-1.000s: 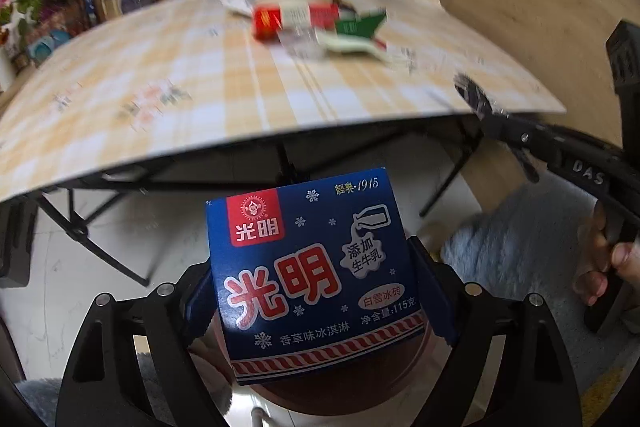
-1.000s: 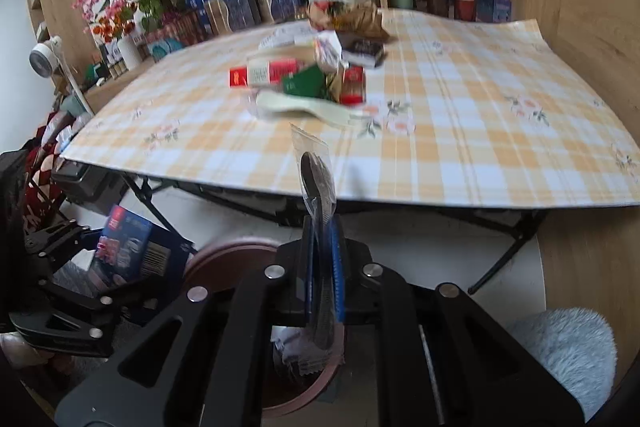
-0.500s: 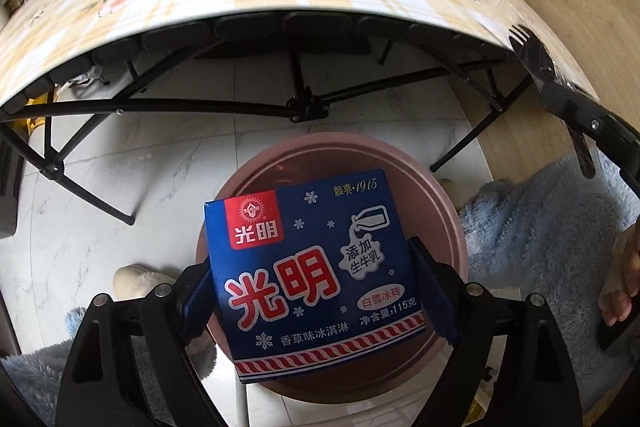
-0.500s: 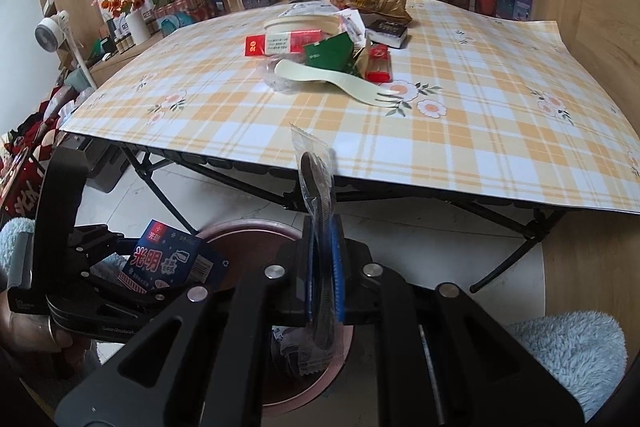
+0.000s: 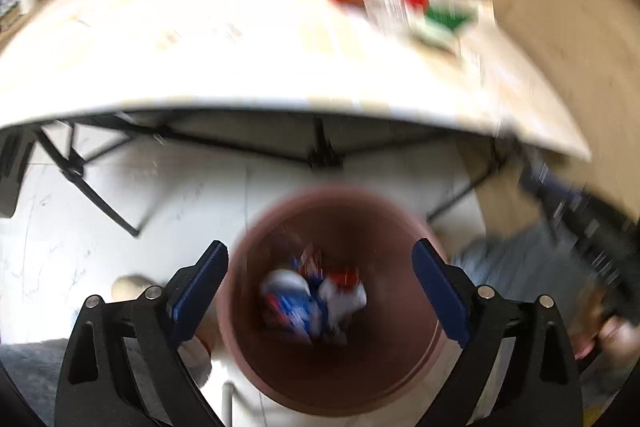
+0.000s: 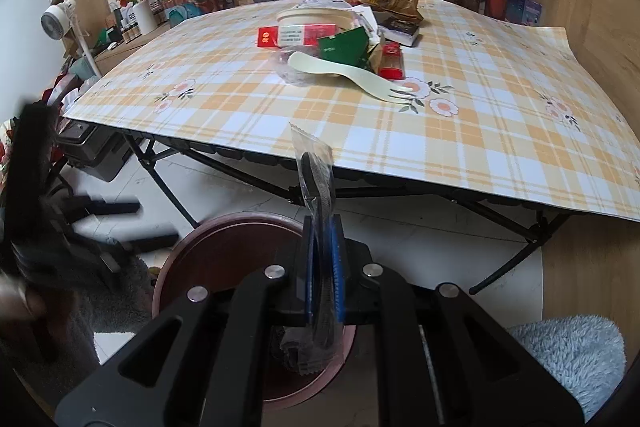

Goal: Collect trash
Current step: 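Open the left gripper to drop the blue box while the right gripper releases the spoon packet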

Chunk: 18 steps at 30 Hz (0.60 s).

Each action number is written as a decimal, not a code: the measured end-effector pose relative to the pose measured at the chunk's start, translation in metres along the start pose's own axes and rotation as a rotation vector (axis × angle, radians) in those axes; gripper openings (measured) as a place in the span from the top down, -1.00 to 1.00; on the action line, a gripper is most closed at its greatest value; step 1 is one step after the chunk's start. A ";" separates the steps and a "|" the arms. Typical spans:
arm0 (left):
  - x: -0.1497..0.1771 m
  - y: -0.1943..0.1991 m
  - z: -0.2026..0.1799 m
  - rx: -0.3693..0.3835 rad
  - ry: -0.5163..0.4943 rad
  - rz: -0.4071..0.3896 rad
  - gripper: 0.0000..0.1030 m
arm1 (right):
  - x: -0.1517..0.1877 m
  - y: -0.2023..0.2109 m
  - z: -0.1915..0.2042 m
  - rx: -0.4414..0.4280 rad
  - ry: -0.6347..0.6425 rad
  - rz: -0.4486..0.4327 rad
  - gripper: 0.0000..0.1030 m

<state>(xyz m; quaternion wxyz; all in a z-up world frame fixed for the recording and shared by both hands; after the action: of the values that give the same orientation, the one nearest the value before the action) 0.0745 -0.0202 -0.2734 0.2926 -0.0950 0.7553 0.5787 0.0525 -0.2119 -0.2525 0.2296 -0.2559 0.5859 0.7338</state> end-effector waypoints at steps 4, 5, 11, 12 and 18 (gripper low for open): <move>-0.024 0.048 0.016 -0.071 -0.019 -0.168 -0.85 | 0.005 -0.006 0.013 -0.023 0.044 0.024 0.77; -0.030 0.061 0.020 -0.097 -0.026 -0.212 -0.87 | 0.006 -0.009 0.017 -0.031 0.058 0.032 0.77; -0.051 0.120 0.042 -0.196 -0.058 -0.388 -0.88 | 0.018 -0.022 0.044 -0.077 0.143 0.089 0.77; -0.051 0.126 0.045 -0.221 -0.076 -0.402 -0.88 | 0.020 -0.023 0.047 -0.082 0.153 0.095 0.77; -0.030 0.131 0.060 -0.286 -0.099 -0.421 -0.88 | 0.034 -0.038 0.061 -0.122 0.197 0.180 0.77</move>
<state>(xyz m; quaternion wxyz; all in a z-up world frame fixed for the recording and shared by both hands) 0.0556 0.0705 -0.1592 0.4269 -0.2619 0.6141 0.6099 0.0440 -0.1427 -0.2916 0.0881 -0.2865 0.5806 0.7570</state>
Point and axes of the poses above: each gripper's, at about its wrist camera, not at the fingertips, and y roughly against the way its jaws point, z to its left, x to its underside, the point moved 4 cm from there along -y, roughly the way its jaws point, and after that the axes turned 7 degrees about -y, right-handed, at the moved point
